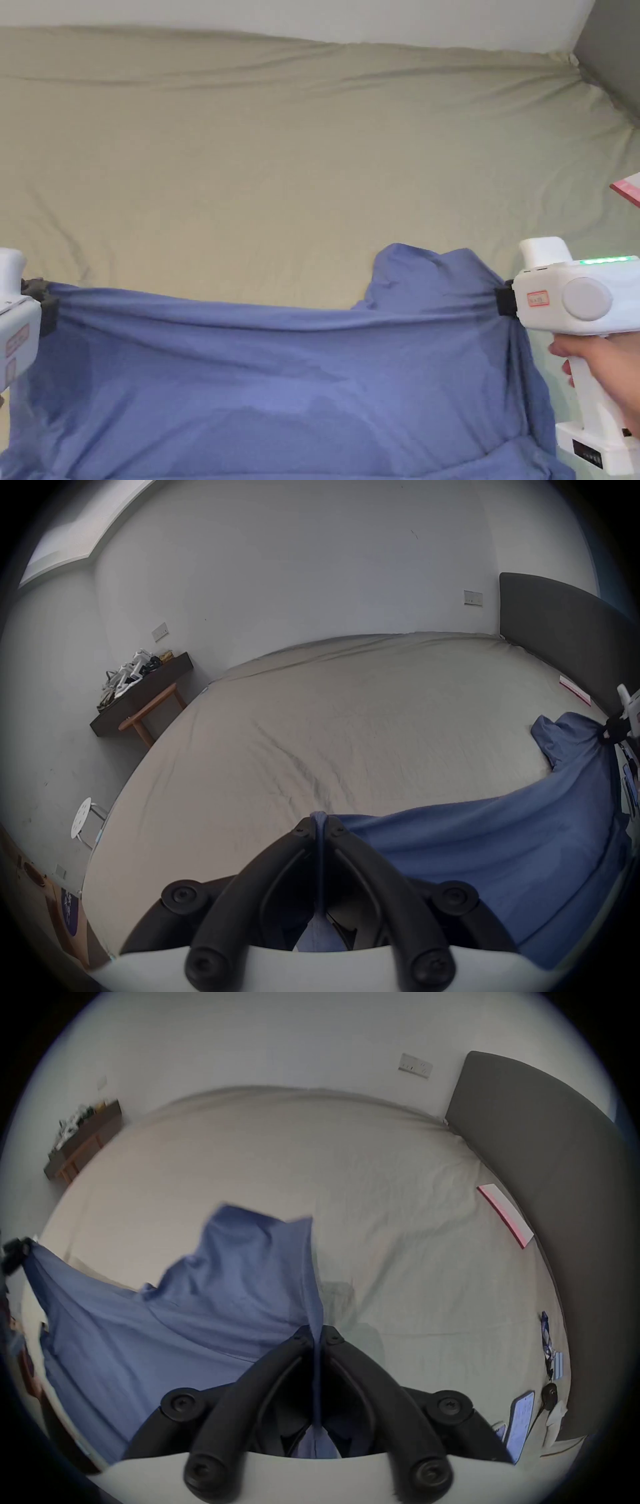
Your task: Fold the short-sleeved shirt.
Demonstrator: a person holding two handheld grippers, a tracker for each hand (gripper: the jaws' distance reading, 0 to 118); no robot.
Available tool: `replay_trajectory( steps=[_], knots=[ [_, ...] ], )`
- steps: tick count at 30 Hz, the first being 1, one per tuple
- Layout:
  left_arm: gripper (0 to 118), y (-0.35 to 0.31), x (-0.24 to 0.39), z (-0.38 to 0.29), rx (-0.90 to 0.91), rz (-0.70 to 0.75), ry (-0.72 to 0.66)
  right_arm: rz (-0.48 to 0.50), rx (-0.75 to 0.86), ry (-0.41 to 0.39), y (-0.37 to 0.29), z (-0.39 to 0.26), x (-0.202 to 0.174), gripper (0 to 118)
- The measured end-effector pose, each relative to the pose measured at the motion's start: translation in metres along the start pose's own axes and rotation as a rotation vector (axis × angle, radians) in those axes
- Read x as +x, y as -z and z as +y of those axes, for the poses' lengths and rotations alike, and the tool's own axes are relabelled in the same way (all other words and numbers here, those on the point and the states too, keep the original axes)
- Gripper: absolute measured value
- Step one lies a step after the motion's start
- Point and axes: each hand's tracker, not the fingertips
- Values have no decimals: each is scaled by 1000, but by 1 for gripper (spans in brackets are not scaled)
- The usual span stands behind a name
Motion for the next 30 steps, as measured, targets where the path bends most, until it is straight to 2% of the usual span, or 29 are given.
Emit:
replay_trajectory(
  steps=[5, 8, 10, 12, 14, 17, 22, 26, 30],
  knots=[
    [0, -39, -11, 2, 8, -1, 13, 33, 25, -20, -70, -8, 6, 6],
    [0, -62, -17, -11, -16, -2, 36, 85, -45, -38, -103, -26, 6, 6],
    [0, -77, -18, -29, -37, -5, 37, 117, -106, -81, -115, -44, 4, 6],
    [0, -88, -19, -53, -79, -21, 53, 114, -161, -154, -122, -69, -2, 6],
    [0, -96, -20, -74, -122, -34, 76, 104, -206, -186, -127, -90, -4, 6],
    [0, -105, -21, -104, -183, -54, 85, 149, -272, -159, -127, -121, -3, 6],
    [0, -108, -16, -138, -284, -87, 137, 168, -393, -161, -118, -159, 0, 6],
    [0, -97, -16, -158, -355, -109, 181, 189, -470, -118, -106, -181, 1, 6],
    [0, -82, -21, -171, -414, -135, 183, 176, -539, -150, -91, -194, -2, 6]
  ],
)
